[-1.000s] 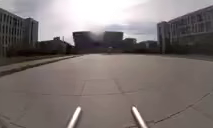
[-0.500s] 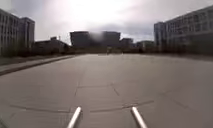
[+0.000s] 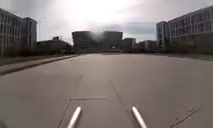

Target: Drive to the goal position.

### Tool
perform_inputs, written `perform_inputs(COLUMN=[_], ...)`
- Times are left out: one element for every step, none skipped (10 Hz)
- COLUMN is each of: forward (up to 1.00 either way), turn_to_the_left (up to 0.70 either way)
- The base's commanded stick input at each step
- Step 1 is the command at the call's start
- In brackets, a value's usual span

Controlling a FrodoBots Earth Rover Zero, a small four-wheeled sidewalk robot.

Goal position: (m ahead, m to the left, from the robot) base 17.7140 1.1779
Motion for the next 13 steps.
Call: perform_inputs(forward=[1.00, 1.00, 1.00, 1.00, 1.00, 1.00, 1.00, 1.00, 1.00, 1.00, 1.00, 1.00, 1.00], turn_to_the_left=[0.00, 0.00, 0.00, 0.00, 0.00, 0.00, 0.00, 0.00, 0.00, 0.00, 0.00, 0.00, 0.00])
